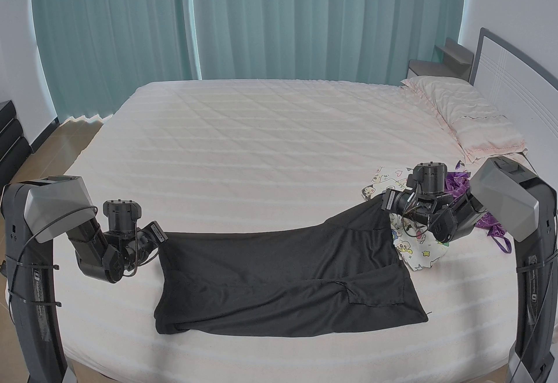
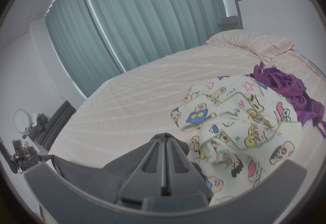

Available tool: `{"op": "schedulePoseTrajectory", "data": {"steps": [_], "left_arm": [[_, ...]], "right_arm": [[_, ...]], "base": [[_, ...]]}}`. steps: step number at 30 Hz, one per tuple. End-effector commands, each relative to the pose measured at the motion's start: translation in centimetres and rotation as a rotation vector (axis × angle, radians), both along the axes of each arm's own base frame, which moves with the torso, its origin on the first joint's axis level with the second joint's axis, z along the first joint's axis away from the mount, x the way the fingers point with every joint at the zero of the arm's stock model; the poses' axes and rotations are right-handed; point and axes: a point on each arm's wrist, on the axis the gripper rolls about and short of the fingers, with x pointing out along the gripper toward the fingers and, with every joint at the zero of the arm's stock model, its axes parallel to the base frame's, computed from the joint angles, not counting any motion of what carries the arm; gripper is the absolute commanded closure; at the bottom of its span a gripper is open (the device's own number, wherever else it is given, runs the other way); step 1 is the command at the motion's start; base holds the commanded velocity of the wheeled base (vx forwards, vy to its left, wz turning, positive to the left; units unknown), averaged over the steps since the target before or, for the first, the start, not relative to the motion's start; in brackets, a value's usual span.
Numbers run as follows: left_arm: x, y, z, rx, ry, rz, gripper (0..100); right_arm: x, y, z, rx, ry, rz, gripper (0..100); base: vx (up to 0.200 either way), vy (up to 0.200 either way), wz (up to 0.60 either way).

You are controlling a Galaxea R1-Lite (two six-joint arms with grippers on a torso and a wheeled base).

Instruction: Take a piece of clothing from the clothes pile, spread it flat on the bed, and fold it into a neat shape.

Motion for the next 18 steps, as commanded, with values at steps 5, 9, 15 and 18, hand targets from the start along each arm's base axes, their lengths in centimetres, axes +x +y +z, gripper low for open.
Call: {"op": "schedulePoseTrajectory", "data": {"steps": [5,9,15,18], "left_arm": [[-2.0,0.0,-0.3,0.047,0.054,-0.035,100],[-2.6,0.0,-0.3,0.048,0.067,-0.038,100],[-3.7,-0.1,-0.1,0.043,0.091,-0.056,100],[-4.3,-0.1,-0.4,0.061,0.114,-0.093,100]], "right_arm": [[-3.1,-1.7,1.5,0.007,0.012,0.014,100],[-4.7,-2.5,1.9,0.017,0.027,0.023,100],[-7.5,-3.3,2.7,0.023,0.043,0.05,100],[-8.6,-3.5,2.6,0.005,0.068,0.061,100]], "base": [[0.0,0.0,0.0],[0.0,0.0,0.0],[0.0,0.0,0.0],[0.0,0.0,0.0]]}}
